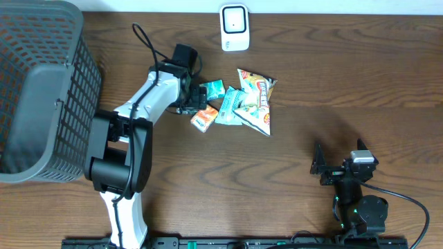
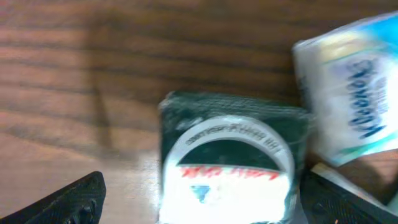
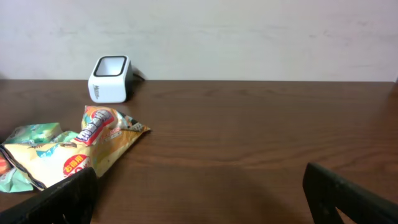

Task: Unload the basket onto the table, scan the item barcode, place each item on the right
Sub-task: 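Carry the Zam-Buk tin to the table beside the packages and release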

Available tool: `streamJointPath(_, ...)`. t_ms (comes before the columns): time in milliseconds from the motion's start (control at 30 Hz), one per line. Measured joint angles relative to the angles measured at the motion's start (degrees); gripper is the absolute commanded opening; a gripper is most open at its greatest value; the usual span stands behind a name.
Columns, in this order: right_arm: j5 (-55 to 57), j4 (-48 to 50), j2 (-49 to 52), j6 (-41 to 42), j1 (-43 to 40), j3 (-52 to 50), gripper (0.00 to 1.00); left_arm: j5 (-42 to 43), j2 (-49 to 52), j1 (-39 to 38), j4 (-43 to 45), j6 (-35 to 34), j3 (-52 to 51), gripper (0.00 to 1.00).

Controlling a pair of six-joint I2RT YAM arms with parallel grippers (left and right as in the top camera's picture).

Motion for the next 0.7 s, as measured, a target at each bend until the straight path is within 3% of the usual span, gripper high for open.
streamJointPath(200,0.00,0.00,0.00,0.02,0.00,0.00,0.99,-0.20,-5.14,0.94,-3.93,0.00,0.00,0.98)
streamJointPath(700,0.00,0.02,0.00,0.00,0.00,0.00,0.99,-0.33,-49.24,0.98,-18.12,-0.28,0.50,0.98)
